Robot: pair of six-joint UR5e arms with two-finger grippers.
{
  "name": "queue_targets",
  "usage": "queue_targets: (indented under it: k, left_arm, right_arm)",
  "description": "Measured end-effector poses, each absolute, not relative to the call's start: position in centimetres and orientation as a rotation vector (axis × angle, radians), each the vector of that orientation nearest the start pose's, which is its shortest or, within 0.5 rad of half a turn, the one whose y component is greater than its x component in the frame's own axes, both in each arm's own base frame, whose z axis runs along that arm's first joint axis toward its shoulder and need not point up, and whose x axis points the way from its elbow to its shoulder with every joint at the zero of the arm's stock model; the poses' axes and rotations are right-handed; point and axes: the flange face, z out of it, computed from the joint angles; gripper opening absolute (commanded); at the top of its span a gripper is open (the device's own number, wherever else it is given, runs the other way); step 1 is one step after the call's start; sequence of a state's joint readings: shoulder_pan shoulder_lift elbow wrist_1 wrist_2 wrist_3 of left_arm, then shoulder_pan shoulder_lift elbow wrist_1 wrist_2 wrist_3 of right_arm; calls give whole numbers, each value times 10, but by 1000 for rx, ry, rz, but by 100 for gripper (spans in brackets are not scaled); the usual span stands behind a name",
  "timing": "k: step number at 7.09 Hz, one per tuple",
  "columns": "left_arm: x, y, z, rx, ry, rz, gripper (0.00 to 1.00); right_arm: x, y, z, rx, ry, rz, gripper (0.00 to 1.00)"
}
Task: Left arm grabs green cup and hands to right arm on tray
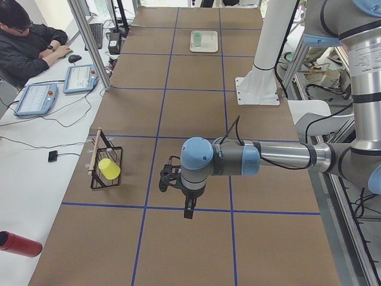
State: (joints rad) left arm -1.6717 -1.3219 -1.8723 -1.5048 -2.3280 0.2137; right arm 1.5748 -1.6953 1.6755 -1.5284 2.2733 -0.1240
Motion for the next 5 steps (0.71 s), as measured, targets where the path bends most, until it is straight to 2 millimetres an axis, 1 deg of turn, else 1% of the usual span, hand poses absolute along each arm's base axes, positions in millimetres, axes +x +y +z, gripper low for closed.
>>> queue_targets:
  k: [2, 5]
  left_arm:
    - [-103, -370, 632, 96, 751, 101, 100]
    - [-103, -369, 630, 99, 750, 102, 100]
  right_arm:
    - [70, -442, 662, 71, -699, -118, 100]
    - [70, -444, 660, 73, -698, -111, 100]
